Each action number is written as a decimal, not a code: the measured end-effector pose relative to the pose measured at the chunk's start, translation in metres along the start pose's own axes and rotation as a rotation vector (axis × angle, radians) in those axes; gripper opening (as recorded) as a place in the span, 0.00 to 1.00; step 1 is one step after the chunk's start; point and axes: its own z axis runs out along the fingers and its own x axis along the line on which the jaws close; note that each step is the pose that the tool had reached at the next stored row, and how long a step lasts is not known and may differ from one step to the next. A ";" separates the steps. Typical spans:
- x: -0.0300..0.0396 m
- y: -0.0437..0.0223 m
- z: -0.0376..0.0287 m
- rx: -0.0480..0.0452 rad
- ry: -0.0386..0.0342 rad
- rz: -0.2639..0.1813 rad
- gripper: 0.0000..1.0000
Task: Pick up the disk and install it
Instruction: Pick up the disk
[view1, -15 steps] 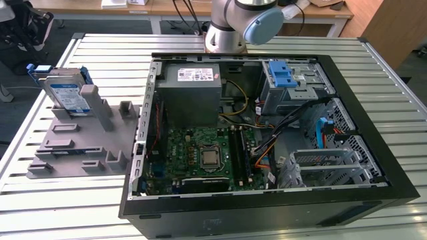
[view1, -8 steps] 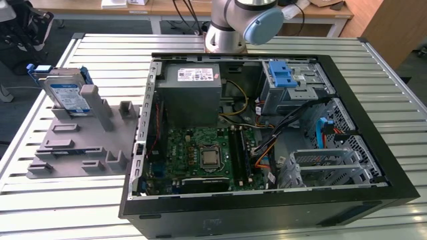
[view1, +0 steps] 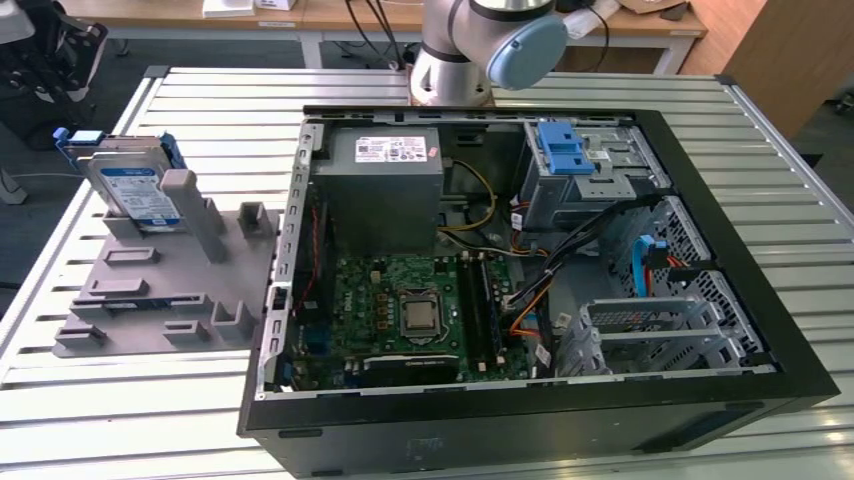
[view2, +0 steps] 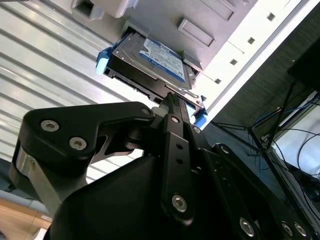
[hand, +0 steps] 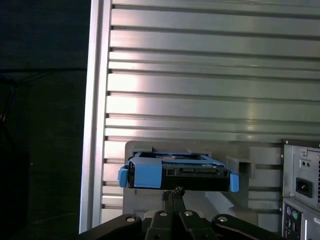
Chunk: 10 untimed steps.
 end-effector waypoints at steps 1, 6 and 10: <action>0.0000 0.0000 0.0000 -0.0001 0.0001 -0.002 0.11; 0.0000 0.0000 0.0000 -0.0003 0.0007 -0.015 0.11; 0.0000 0.0000 0.0000 -0.0005 0.0012 -0.026 0.11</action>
